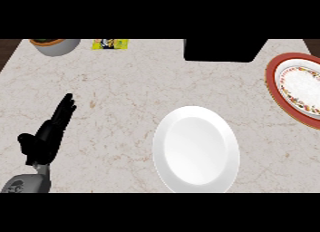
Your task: Pick the bell pepper from the plate and place it in the plate
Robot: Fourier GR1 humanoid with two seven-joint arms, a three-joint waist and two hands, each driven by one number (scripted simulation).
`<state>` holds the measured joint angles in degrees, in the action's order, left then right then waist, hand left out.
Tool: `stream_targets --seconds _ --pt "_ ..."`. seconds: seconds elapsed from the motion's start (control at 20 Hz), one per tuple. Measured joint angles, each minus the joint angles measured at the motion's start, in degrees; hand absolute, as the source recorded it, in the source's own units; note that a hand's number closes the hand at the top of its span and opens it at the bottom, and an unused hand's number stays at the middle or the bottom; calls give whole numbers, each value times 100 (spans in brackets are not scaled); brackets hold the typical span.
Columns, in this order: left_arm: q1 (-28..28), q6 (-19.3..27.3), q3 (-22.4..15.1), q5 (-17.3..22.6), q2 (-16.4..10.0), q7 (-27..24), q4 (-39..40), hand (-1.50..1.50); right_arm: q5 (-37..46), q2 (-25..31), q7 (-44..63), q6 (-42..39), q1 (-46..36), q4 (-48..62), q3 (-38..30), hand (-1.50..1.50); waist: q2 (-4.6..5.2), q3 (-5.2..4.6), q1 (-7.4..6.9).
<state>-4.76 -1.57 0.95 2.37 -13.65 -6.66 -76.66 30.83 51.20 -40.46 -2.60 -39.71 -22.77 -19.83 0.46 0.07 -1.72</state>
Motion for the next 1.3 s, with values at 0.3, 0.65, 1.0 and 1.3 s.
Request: stream_targets --seconds 0.3,0.65,1.0,1.3 --pt "-67 0 -15 -61 76 -22 67 0 97 -547 384 399 -552 480 28 150 15 4 -26" --pt "-41 -27 -32 -87 99 54 -51 0 -25 -896 1028 765 -924 1039 -185 -150 36 8 -72" --pt "-66 -14 3 -114 134 2 -30 0 -527 -904 1103 595 -1035 1287 -691 -150 48 15 -66" --pt "-57 -44 95 -66 106 -46 8 0 -1368 -438 966 -131 -880 1455 -1516 -150 56 23 -21"
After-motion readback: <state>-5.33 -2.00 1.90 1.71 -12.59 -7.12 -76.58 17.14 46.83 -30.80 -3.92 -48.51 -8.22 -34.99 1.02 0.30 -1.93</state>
